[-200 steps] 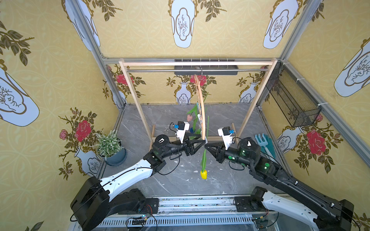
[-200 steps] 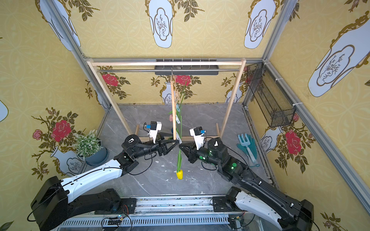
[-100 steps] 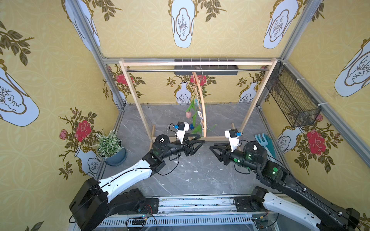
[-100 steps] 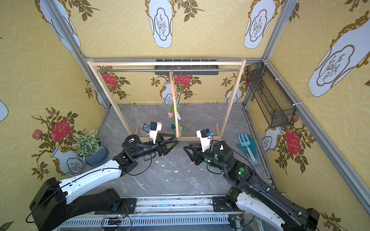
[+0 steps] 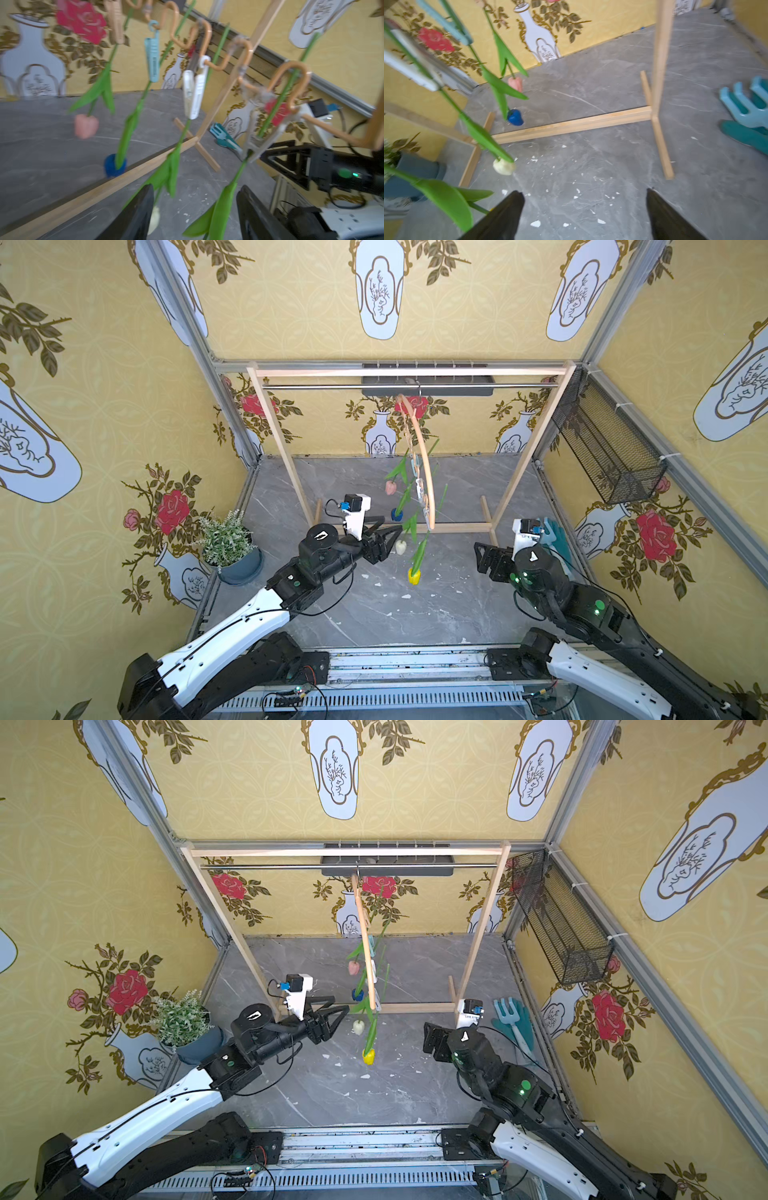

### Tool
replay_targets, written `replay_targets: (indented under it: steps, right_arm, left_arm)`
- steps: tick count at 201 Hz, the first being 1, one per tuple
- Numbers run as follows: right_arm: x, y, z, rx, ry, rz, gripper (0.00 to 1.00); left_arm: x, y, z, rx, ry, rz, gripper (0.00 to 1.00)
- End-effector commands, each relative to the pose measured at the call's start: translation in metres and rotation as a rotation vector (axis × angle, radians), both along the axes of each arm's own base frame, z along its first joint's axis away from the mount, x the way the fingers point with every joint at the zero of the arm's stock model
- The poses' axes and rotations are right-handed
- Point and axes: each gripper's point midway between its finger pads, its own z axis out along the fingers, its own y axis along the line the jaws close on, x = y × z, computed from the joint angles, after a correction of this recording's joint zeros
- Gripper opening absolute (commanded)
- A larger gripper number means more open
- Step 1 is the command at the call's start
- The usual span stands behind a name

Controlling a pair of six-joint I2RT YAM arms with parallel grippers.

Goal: Dry the flowers on a clothes hanger
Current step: Reset both arms

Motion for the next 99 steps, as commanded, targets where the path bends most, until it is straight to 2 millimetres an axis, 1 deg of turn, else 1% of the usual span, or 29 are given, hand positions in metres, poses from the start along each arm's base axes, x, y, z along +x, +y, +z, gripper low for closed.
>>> replay_targets:
  steps: [1, 16, 26, 33, 42, 54, 63, 70, 84, 99]
  right_arm:
    - [0.004, -0.040, 0.001, -0.022, -0.043, -0.211, 0.98]
    - [0.008, -0.040, 0.002, -0.002, -0.082, -0.230, 0.97]
    - [0.010, -0.043, -0.006, 0.006, -0.086, -0.263, 0.98]
    - [0.013, -0.045, -0.009, 0.000, -0.103, -0.286, 0.97]
    - [0.016, -0.050, -0.012, -0.032, -0.130, -0.315, 0.98]
    - [0.020, -0.056, -0.022, -0.101, -0.154, -0.346, 0.97]
    - [0.024, -0.057, -0.027, -0.160, -0.177, -0.357, 0.98]
    - [0.027, -0.058, -0.030, -0.203, -0.193, -0.370, 0.97]
    - [0.034, -0.064, -0.038, -0.276, -0.216, -0.427, 0.97]
    - [0.044, -0.073, -0.047, -0.309, -0.217, -0.496, 0.98]
  left_arm:
    - [0.021, 0.078, -0.042, 0.266, 0.069, 0.395, 0.75]
    - [0.023, 0.121, -0.041, 0.359, 0.055, 0.600, 0.79]
    - [0.023, 0.148, -0.034, 0.419, 0.033, 0.734, 0.83]
    - [0.022, 0.164, -0.030, 0.464, 0.013, 0.808, 0.86]
    - [0.023, 0.176, -0.023, 0.521, -0.023, 0.864, 0.89]
    - [0.028, 0.187, -0.019, 0.593, -0.068, 0.916, 0.91]
    - [0.033, 0.195, -0.020, 0.618, -0.072, 0.958, 0.95]
    - [0.036, 0.206, -0.022, 0.625, -0.060, 1.004, 0.99]
    - [0.042, 0.226, -0.033, 0.628, -0.009, 1.073, 1.00]
    - [0.053, 0.248, -0.050, 0.620, 0.043, 1.113, 1.00]
